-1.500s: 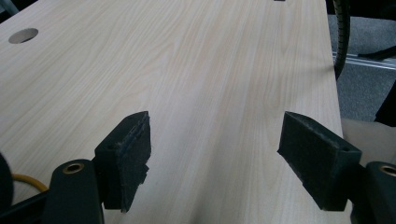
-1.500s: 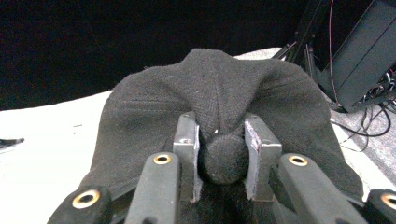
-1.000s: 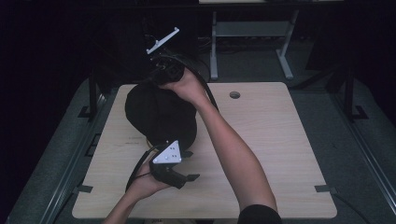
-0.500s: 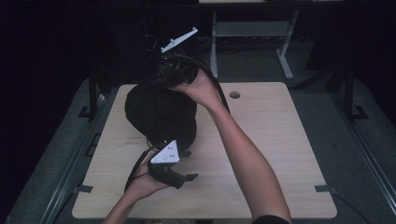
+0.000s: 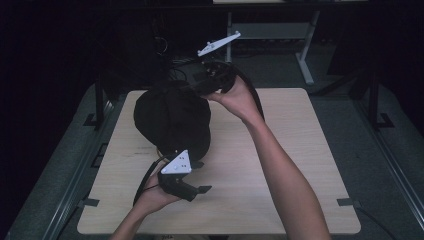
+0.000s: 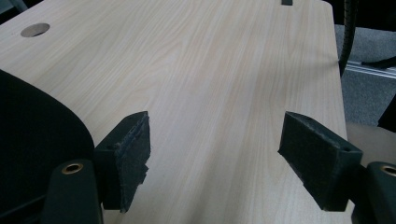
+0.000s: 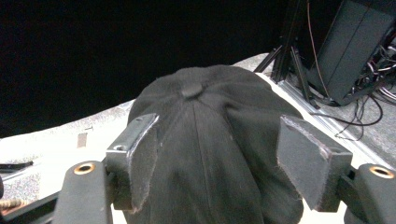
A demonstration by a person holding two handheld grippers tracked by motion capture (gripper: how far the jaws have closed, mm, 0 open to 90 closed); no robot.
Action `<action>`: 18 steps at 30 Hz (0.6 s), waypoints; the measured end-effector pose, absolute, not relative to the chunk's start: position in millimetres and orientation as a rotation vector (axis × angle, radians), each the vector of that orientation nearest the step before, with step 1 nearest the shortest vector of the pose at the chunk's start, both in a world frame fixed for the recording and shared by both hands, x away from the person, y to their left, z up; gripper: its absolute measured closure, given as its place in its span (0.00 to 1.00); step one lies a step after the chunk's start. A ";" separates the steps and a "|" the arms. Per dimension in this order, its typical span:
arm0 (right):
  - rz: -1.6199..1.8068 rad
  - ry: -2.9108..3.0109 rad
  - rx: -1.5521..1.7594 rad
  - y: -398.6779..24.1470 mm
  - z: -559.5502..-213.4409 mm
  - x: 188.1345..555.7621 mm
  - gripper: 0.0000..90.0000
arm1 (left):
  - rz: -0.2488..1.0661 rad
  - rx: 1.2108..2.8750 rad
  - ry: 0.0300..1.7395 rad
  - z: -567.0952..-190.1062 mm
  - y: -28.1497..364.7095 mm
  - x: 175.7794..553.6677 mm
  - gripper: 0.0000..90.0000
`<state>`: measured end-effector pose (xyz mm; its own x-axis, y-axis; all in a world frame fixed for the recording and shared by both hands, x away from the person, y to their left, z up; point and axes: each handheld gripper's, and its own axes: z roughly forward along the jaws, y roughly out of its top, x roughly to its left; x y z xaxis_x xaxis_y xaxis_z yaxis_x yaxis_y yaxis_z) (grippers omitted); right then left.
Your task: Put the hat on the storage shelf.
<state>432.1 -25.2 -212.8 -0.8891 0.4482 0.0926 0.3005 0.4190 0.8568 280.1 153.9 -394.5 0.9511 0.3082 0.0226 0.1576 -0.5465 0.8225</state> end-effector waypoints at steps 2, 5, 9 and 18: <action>1.471 2.510 0.680 -33.6 -213.1 428.3 0.31 | 0.200 2.154 0.330 -394.8 154.3 280.3 0.27; 1.469 2.499 0.692 -46.7 -215.1 422.5 0.30 | 0.197 2.153 0.340 -395.3 155.4 281.1 0.27; 1.476 2.481 0.715 -65.5 -217.8 413.4 0.29 | 0.208 2.154 0.339 -395.7 157.0 282.4 0.27; 1.466 2.458 0.759 -102.5 -229.3 391.7 0.29 | 0.211 2.146 0.350 -395.4 159.8 283.3 0.26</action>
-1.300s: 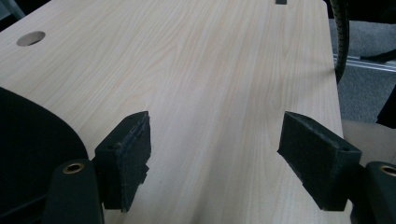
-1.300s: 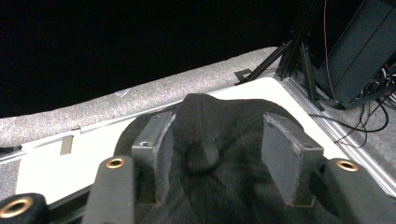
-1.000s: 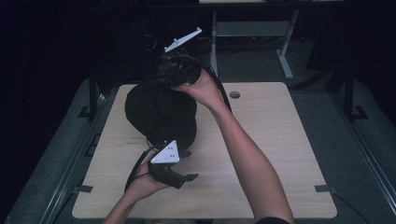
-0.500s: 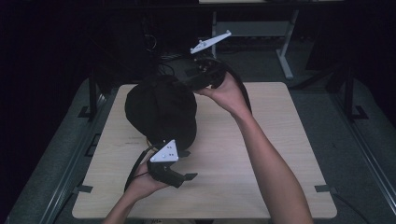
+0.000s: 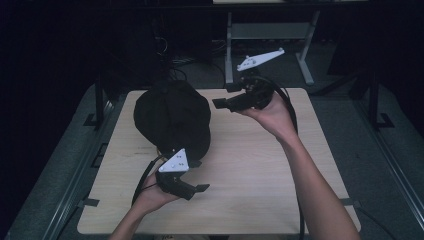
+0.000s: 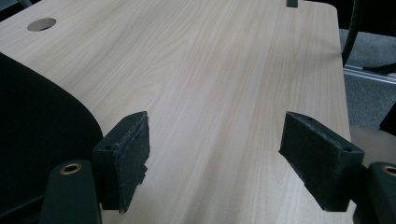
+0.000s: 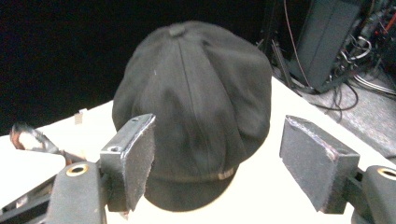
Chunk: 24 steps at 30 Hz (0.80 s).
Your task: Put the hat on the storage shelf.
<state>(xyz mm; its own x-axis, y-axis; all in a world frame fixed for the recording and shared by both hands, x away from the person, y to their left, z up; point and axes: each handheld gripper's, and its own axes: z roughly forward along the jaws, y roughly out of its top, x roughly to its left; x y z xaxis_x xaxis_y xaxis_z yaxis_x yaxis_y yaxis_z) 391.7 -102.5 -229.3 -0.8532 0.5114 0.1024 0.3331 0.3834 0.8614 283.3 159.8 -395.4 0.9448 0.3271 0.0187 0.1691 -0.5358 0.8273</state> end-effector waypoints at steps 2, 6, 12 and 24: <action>1.449 2.448 0.777 -117.6 -236.5 383.2 0.29 | 0.214 2.145 0.355 -394.9 160.7 283.6 0.26; 1.431 2.444 0.802 -137.7 -248.5 370.8 0.29 | 0.213 2.146 0.362 -394.9 161.7 284.0 0.26; 1.421 2.442 0.851 -158.7 -268.0 355.1 0.29 | 0.215 2.143 0.365 -394.8 161.8 283.8 0.26; 1.412 2.403 0.981 -208.4 -311.6 322.0 0.28 | 0.214 2.143 0.369 -395.2 162.7 284.1 0.26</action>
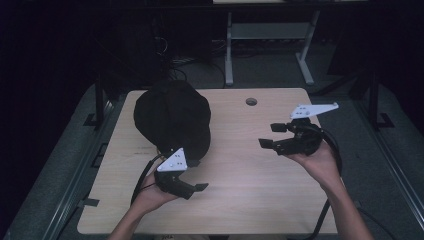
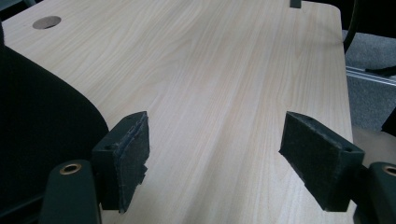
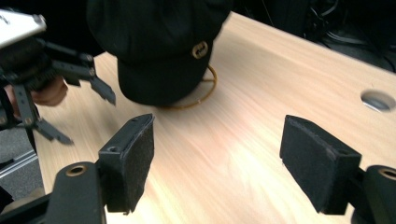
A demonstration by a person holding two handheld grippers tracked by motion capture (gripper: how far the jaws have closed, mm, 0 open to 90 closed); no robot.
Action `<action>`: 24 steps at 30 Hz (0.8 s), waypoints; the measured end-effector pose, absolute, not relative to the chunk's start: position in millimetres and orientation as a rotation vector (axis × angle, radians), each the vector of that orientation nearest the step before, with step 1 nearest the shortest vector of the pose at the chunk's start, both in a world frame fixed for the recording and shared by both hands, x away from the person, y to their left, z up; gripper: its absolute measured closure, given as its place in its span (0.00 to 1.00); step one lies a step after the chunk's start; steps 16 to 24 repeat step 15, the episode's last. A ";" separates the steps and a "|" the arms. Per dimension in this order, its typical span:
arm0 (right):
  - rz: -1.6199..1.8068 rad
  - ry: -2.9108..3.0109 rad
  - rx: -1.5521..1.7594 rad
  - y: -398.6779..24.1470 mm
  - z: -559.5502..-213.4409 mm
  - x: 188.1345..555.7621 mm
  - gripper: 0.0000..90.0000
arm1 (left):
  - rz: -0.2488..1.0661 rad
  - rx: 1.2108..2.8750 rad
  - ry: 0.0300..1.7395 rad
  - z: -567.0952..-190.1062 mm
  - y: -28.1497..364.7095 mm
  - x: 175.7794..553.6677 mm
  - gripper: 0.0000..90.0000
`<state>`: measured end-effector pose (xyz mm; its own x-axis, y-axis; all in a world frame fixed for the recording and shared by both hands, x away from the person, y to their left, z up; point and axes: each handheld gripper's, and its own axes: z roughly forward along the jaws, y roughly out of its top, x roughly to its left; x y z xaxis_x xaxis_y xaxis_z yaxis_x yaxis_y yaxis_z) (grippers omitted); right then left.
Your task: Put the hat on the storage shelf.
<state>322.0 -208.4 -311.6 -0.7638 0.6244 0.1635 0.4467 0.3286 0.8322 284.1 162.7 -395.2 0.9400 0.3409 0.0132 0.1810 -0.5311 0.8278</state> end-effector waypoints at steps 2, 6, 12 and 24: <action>1.417 2.391 1.005 -216.3 -318.8 316.5 0.28 | 0.214 2.142 0.372 -395.3 162.6 284.3 0.26; 1.417 2.369 1.051 -231.2 -333.9 306.6 0.28 | 0.210 2.144 0.374 -395.9 162.1 284.8 0.26; 1.406 2.332 1.106 -251.7 -357.6 290.3 0.28 | 0.205 2.145 0.370 -394.6 159.9 284.3 0.26; 1.408 2.315 1.116 -257.2 -365.0 280.5 0.28 | 0.204 2.141 0.366 -394.0 159.2 283.9 0.26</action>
